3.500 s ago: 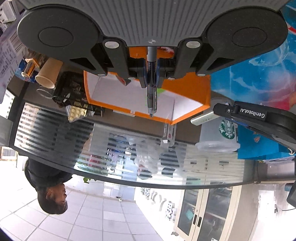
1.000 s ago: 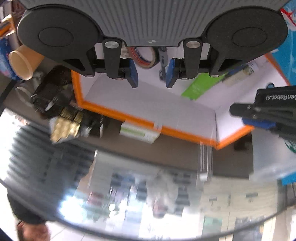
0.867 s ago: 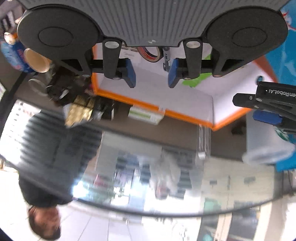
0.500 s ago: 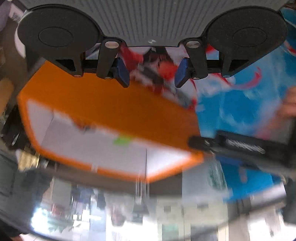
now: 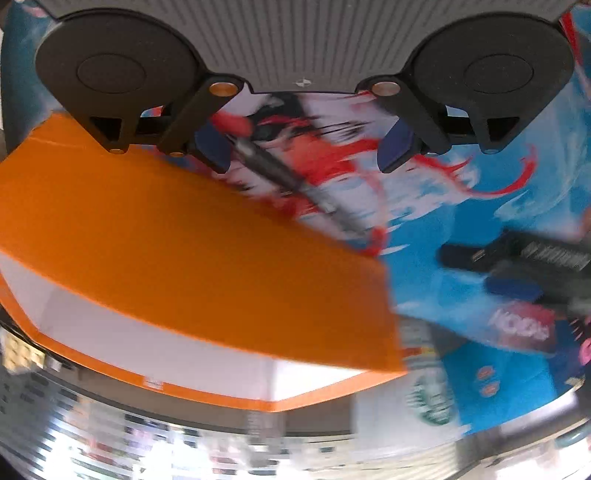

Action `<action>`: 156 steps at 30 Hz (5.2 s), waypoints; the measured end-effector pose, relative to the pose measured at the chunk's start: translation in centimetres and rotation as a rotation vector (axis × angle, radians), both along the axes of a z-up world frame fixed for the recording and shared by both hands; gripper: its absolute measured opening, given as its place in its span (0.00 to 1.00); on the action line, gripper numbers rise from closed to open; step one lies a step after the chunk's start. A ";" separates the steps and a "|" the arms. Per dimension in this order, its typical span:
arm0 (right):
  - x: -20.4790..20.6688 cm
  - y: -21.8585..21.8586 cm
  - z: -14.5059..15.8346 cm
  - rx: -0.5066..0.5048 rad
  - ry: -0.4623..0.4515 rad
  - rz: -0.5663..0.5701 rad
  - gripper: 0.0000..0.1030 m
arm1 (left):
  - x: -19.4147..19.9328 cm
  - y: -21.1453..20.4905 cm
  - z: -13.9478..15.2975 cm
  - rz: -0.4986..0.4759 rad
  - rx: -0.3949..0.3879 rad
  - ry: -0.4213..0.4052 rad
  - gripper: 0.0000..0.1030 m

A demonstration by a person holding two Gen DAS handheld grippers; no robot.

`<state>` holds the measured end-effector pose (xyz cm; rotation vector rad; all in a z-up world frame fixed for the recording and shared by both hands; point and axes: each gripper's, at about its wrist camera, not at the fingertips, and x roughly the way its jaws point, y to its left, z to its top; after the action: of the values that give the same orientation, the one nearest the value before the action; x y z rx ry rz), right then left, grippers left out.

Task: Organize rigid objects
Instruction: 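Move both tools back from the orange box to the mousepad, then grasp the black pen with the left tool while the right tool grasps the red tube, then carry the black pen with the left tool while the right tool carries the red tube to the box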

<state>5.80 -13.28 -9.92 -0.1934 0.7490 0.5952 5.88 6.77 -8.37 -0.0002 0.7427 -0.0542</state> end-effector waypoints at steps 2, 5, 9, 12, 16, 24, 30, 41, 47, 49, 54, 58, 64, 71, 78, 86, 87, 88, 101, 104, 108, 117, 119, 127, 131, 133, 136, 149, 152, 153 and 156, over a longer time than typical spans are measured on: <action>-1.5 0.9 -0.1 0.001 -0.002 0.035 0.84 | -0.1 0.3 -0.1 0.018 0.001 0.001 0.89; -3.6 1.7 0.0 0.019 -0.019 0.084 0.84 | -0.2 0.7 -0.4 0.027 -0.004 0.011 0.89; -5.1 -1.0 1.2 0.026 -0.135 -0.047 0.82 | -1.1 0.5 -0.3 0.021 0.005 0.000 0.89; -5.6 -4.1 1.7 -0.006 -0.231 -0.220 0.82 | -1.5 0.0 -0.2 0.013 -0.003 -0.005 0.89; -5.5 -7.1 0.6 -0.046 -0.232 -0.348 0.71 | -1.6 -1.8 -0.7 -0.009 -0.026 0.014 0.89; -4.2 -8.3 -1.2 0.038 -0.135 -0.339 0.44 | -1.1 -3.3 -1.6 0.099 -0.077 0.056 0.89; -4.3 -7.6 -1.4 0.005 -0.174 -0.307 0.18 | -1.3 -5.9 -2.2 0.101 -0.012 0.068 0.89; -4.2 -7.7 -1.4 0.034 -0.164 -0.283 0.22 | -0.8 -8.9 -3.2 0.148 0.100 0.053 0.95; -4.1 -7.9 -1.3 0.059 -0.156 -0.278 0.22 | -0.6 -7.6 -1.6 0.172 -0.071 0.097 0.94; -4.1 -8.0 -1.4 0.064 -0.152 -0.277 0.24 | -0.3 -8.1 -1.3 0.190 -0.070 0.085 0.94; -4.0 -8.2 -1.4 0.081 -0.145 -0.279 0.28 | 0.7 -8.4 -1.8 0.271 -0.111 0.126 0.94; -4.0 -8.4 -1.4 0.097 -0.138 -0.280 0.31 | 1.4 -9.9 -2.2 0.273 -0.039 0.103 0.96; -3.9 -8.5 -1.4 0.109 -0.136 -0.279 0.35 | 0.6 -10.8 -2.8 0.175 0.034 0.058 0.97; -4.3 -8.1 -1.3 0.092 -0.155 -0.259 0.27 | -0.5 -8.1 -2.7 0.055 0.031 0.035 0.90; -4.5 -7.4 -1.4 0.055 -0.153 -0.251 0.21 | -1.5 -5.8 -2.1 0.015 0.044 -0.018 0.08; -4.4 -6.9 -1.4 0.038 -0.158 -0.266 0.18 | -2.7 -4.8 -2.1 -0.008 0.071 -0.031 0.07; -4.5 -6.9 -1.4 0.037 -0.161 -0.272 0.18 | -2.7 -4.5 -2.1 -0.006 0.059 -0.027 0.07; -4.6 -6.8 -1.4 0.031 -0.166 -0.280 0.18 | -2.8 -4.3 -2.0 -0.006 0.048 -0.023 0.07; -6.0 -5.6 -0.4 -0.002 -0.208 -0.278 0.18 | -4.5 -3.0 -0.8 0.003 0.014 -0.036 0.07; -6.3 -5.2 0.1 -0.007 -0.218 -0.271 0.18 | -4.8 -3.2 -0.5 -0.004 0.009 -0.041 0.07; -6.9 -4.6 0.7 -0.008 -0.236 -0.261 0.18 | -5.3 -3.4 0.0 -0.014 0.009 -0.051 0.07; -8.3 -3.6 2.6 -0.009 -0.285 -0.248 0.18 | -6.4 -3.6 1.7 -0.023 0.005 -0.094 0.07; -8.5 -3.4 3.0 -0.007 -0.298 -0.248 0.18 | -6.5 -3.7 2.1 -0.029 0.009 -0.103 0.07; -8.6 -3.3 5.2 0.005 -0.350 -0.249 0.18 | -6.2 -4.5 4.5 -0.054 0.010 -0.163 0.07; -7.6 -3.6 6.9 0.029 -0.375 -0.249 0.18 | -5.0 -5.5 6.6 -0.074 0.006 -0.213 0.07; -6.7 -3.8 7.8 0.041 -0.391 -0.256 0.18 | -4.1 -6.2 7.8 -0.087 0.002 -0.235 0.07; -5.1 -4.2 9.0 0.056 -0.406 -0.267 0.18 | -2.5 -7.1 9.3 -0.096 -0.003 -0.265 0.07; 5.4 -6.4 10.7 0.054 -0.360 -0.324 0.18 | 9.7 -9.6 8.8 -0.096 -0.058 -0.131 0.07; 7.6 -6.4 8.9 0.044 -0.296 -0.321 0.18 | 12.0 -9.8 6.5 -0.086 -0.071 -0.046 0.07; 8.2 -6.4 8.3 0.044 -0.271 -0.318 0.18 | 12.4 -9.9 5.7 -0.088 -0.071 -0.023 0.07; 9.7 -6.3 6.3 0.043 -0.201 -0.317 0.18 | 13.4 -10.3 3.6 -0.097 -0.084 0.044 0.07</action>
<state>15.53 -19.55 -3.66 -0.0901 0.5562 0.2849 19.32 -3.49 -4.77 -0.0456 0.7842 -0.1784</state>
